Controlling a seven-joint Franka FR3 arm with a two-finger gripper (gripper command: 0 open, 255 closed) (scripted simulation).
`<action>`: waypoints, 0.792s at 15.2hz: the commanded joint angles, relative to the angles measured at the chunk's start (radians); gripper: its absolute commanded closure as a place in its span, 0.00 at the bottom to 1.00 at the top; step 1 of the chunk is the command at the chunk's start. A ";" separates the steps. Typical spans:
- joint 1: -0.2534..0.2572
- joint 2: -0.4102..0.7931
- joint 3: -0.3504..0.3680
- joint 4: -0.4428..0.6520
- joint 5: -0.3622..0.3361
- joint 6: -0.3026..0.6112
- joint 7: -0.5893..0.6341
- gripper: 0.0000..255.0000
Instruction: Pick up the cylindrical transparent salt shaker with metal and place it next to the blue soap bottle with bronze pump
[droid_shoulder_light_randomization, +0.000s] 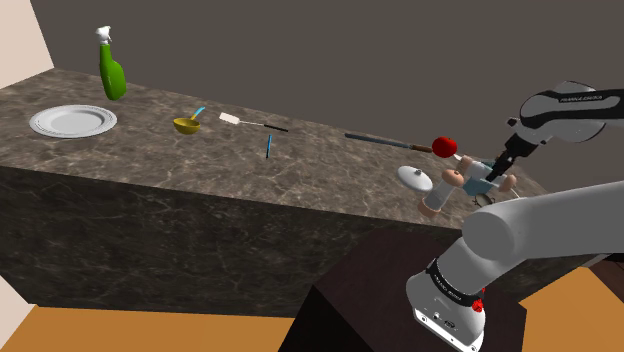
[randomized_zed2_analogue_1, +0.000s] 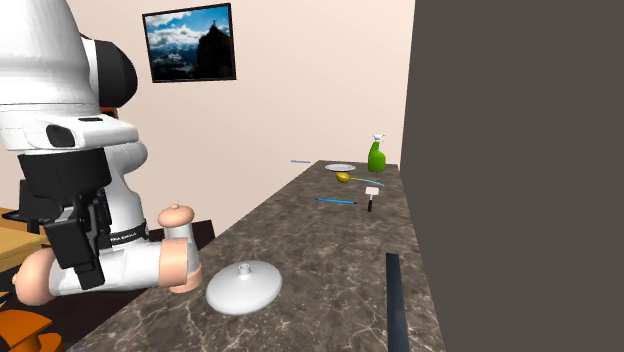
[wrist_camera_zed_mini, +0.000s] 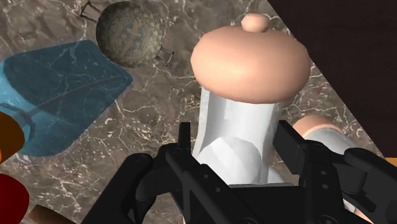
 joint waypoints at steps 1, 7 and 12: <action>0.008 0.016 -0.022 -0.016 -0.004 0.034 -0.002 1.00; 0.038 0.066 -0.088 -0.059 -0.011 0.131 -0.009 1.00; 0.076 0.119 -0.154 -0.089 -0.008 0.217 -0.020 1.00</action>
